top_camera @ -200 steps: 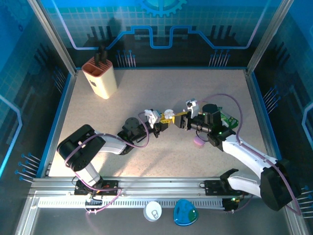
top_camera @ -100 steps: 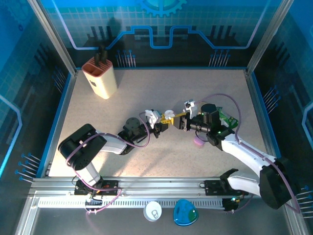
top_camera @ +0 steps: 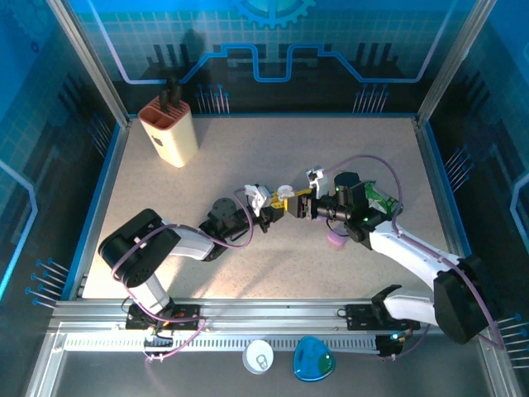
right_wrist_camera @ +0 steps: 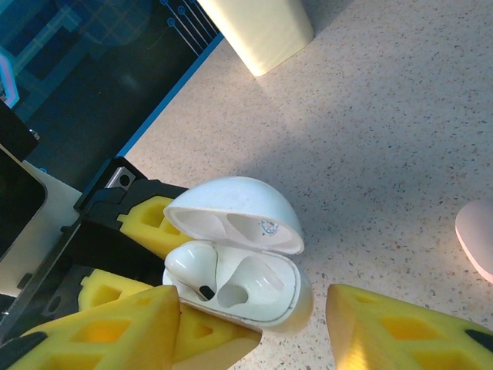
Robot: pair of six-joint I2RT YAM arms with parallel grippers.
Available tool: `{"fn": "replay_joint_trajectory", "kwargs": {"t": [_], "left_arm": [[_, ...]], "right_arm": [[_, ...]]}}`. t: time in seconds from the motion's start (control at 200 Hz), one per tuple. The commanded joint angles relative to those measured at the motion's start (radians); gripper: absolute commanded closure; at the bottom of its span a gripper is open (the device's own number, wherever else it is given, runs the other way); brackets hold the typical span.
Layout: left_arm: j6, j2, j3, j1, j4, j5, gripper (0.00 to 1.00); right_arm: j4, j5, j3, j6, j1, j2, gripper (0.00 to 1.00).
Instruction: Insert wireless bluetooth earbuds into charging case
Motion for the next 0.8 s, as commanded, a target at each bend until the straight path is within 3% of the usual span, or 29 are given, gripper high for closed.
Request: {"fn": "replay_joint_trajectory", "kwargs": {"t": [0.0,0.175,0.335,0.6,0.79], "left_arm": [[-0.013,0.016,0.008,0.01,0.066,0.038,0.87],[-0.039,0.025,-0.033,0.072,0.121,0.052,0.87],[-0.022,0.0,-0.087,0.116,0.129,0.052,0.87],[0.004,-0.025,-0.153,0.134,0.157,0.095,0.87],[0.061,-0.026,-0.193,0.128,0.16,0.131,0.87]], "right_arm": [[0.027,-0.021,0.002,-0.01,-0.004,-0.036,0.45],[0.049,-0.023,-0.049,0.021,-0.07,-0.121,0.45],[-0.111,0.11,0.004,0.026,-0.11,-0.086,0.46],[-0.665,0.413,0.42,-0.131,-0.128,0.296,0.48],[-0.83,0.406,0.621,-0.164,-0.157,0.514,0.5]]}}
